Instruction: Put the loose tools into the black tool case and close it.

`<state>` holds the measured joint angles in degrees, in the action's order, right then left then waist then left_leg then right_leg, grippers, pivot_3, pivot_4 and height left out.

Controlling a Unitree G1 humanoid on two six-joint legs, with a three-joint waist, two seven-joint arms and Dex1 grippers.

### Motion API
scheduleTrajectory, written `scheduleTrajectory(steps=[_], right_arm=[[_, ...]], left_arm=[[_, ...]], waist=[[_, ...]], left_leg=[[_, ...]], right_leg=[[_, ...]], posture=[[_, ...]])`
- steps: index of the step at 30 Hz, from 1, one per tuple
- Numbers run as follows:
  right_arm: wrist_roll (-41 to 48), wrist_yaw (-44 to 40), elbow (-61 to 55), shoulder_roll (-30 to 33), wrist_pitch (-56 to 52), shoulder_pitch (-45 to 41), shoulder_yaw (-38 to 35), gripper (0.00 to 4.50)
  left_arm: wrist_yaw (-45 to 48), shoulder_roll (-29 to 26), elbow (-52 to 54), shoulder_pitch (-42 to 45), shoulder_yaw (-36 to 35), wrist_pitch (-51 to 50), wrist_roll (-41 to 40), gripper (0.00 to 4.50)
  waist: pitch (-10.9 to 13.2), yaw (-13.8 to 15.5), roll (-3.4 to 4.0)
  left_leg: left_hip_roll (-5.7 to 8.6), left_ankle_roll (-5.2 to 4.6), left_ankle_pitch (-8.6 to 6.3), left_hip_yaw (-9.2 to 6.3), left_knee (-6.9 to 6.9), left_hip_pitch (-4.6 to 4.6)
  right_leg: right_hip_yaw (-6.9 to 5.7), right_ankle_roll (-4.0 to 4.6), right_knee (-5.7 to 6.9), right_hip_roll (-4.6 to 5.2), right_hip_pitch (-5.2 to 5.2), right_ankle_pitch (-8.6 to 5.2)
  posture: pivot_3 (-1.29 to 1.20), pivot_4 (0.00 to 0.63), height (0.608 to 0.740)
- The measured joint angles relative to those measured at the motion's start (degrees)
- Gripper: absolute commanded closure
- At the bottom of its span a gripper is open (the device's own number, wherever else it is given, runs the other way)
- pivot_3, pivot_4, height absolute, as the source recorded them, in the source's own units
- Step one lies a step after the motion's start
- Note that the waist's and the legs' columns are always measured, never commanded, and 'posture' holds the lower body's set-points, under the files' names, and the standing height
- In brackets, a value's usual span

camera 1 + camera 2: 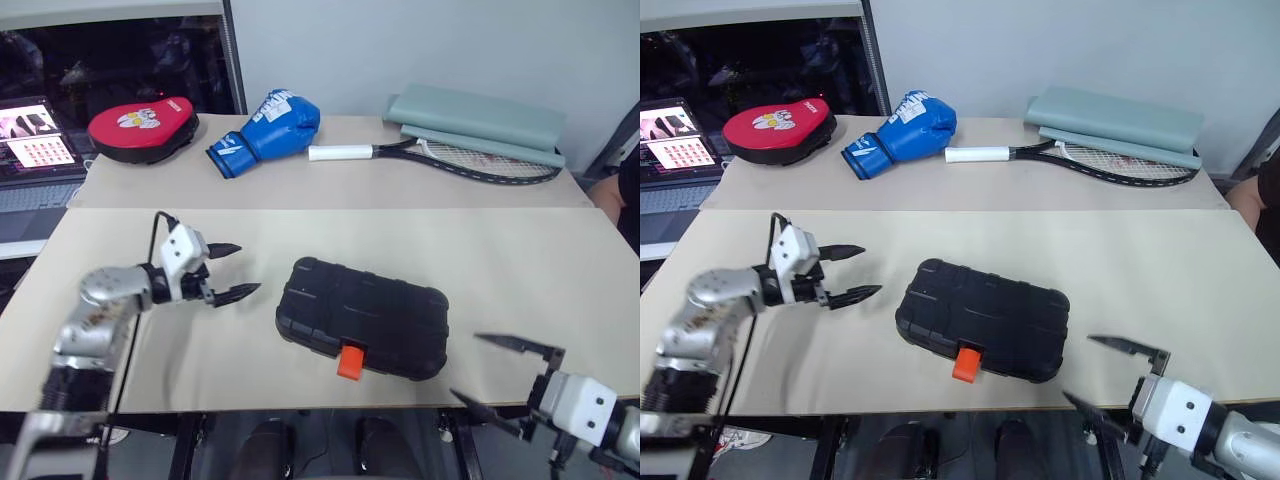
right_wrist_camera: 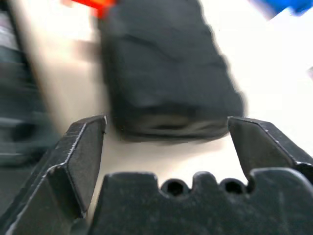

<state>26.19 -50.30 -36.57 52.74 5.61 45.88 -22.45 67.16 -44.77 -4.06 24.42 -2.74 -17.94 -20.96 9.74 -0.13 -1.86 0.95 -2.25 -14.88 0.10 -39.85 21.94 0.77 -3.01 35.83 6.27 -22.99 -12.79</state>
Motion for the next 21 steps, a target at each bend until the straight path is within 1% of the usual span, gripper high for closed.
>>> scheduleTrajectory(steps=[1,3,4,6,8,9,11,12,13,15,17,21], right_arm=[[1.5,-1.9,-1.0,1.6,-2.6,0.6,0.9,1.20],[3.4,-4.9,-3.1,2.6,-6.2,0.8,3.1,1.85],[4.2,-5.4,-4.0,2.6,-8.1,-0.2,4.7,2.30],[4.5,-5.5,-5.0,2.4,-9.8,-1.8,5.8,2.92],[4.7,-5.1,-5.4,2.0,-12.4,-3.4,7.0,3.67],[4.5,-4.9,-5.7,1.8,-13.4,-4.4,7.5,3.95],[3.9,-4.8,-5.7,1.9,-14.4,-5.8,8.6,4.50],[3.3,-4.8,-5.7,2.0,-15.0,-6.5,9.3,4.50],[2.7,-4.9,-5.7,2.0,-15.5,-7.4,10.0,4.50],[1.4,-5.1,-5.6,2.1,-16.2,-9.0,11.2,4.50],[0.3,-5.2,-5.5,2.1,-16.9,-11.5,12.9,4.50],[-3.2,-4.8,-3.3,2.0,-18.5,-17.9,17.8,4.50]], left_arm=[[1.4,0.0,-0.5,2.6,1.5,-1.2,-0.1,0.00],[4.4,0.9,-2.8,8.0,4.9,-1.8,0.7,0.00],[5.9,2.1,-5.6,11.2,7.1,-1.4,1.8,0.00],[7.3,3.4,-8.5,13.7,9.3,0.0,3.2,0.00],[9.1,5.8,-13.2,16.9,11.8,2.5,5.0,0.50],[10.6,7.3,-16.4,19.1,13.3,4.1,6.0,0.73],[12.9,9.8,-22.2,23.2,15.9,7.7,8.4,1.50],[13.6,11.1,-26.0,25.6,17.1,9.9,10.1,1.80],[14.1,12.7,-30.0,27.9,18.0,12.8,11.9,2.23],[14.4,15.1,-36.1,31.1,18.6,16.9,13.6,2.86],[14.3,17.4,-41.2,34.1,19.3,20.4,15.6,3.61],[13.7,22.2,-48.8,38.3,20.2,25.3,18.9,3.61]], waist=[[0.0,0.3,0.02],[0.0,0.8,0.02],[0.0,0.9,0.00],[0.0,0.8,0.01],[0.0,0.8,-0.03],[0.0,0.8,-0.04],[0.0,0.9,-0.07],[0.0,0.9,-0.08],[0.0,0.9,-0.08],[0.0,0.9,-0.09],[0.0,0.8,-0.10],[0.0,0.8,-0.19]], left_leg=[[0.06,0.00,0.00,0.00,-0.02,-0.03],[0.07,-0.01,0.01,0.01,-0.03,0.00],[0.08,-0.01,0.01,0.01,-0.02,0.06],[0.10,-0.01,0.01,0.05,0.00,0.19],[0.12,-0.01,0.00,0.05,-0.02,0.36],[0.15,-0.02,0.00,0.06,-0.02,0.43],[0.21,-0.06,-0.03,0.05,-0.04,0.45],[0.23,-0.08,-0.04,0.04,-0.04,0.48],[0.23,-0.12,-0.06,0.04,-0.03,0.50],[0.23,-0.17,-0.10,0.04,-0.05,0.52],[0.25,-0.19,-0.12,0.04,-0.09,0.55],[0.25,-0.21,-0.13,0.01,-0.14,0.63]], right_leg=[[0.01,-0.03,0.01,0.04,0.14,0.00],[0.01,-0.13,0.01,0.02,0.13,0.05],[0.01,-0.37,0.01,0.00,0.09,0.18],[0.07,-0.30,0.02,-0.01,-0.06,0.23],[0.06,-0.04,0.00,-0.04,-0.20,0.38],[0.06,-0.02,0.00,-0.03,-0.25,0.39],[0.02,-0.05,-0.03,-0.04,-0.25,0.38],[0.01,-0.06,-0.05,-0.03,-0.25,0.37],[0.02,-0.09,-0.10,-0.03,-0.25,0.36],[0.01,-0.12,-0.11,-0.02,-0.24,0.33],[0.01,-0.15,-0.13,-0.01,-0.24,0.34],[-0.03,-0.17,-0.15,-0.01,-0.27,0.34]], posture=[[0.00,0.150,0.737],[0.00,0.150,0.737],[0.00,0.150,0.737],[0.00,0.150,0.737],[0.00,0.150,0.737],[0.00,0.150,0.737],[0.00,0.150,0.737],[0.00,0.150,0.737],[0.00,0.150,0.737],[0.00,0.150,0.737],[0.00,0.150,0.737],[0.00,0.150,0.737]])
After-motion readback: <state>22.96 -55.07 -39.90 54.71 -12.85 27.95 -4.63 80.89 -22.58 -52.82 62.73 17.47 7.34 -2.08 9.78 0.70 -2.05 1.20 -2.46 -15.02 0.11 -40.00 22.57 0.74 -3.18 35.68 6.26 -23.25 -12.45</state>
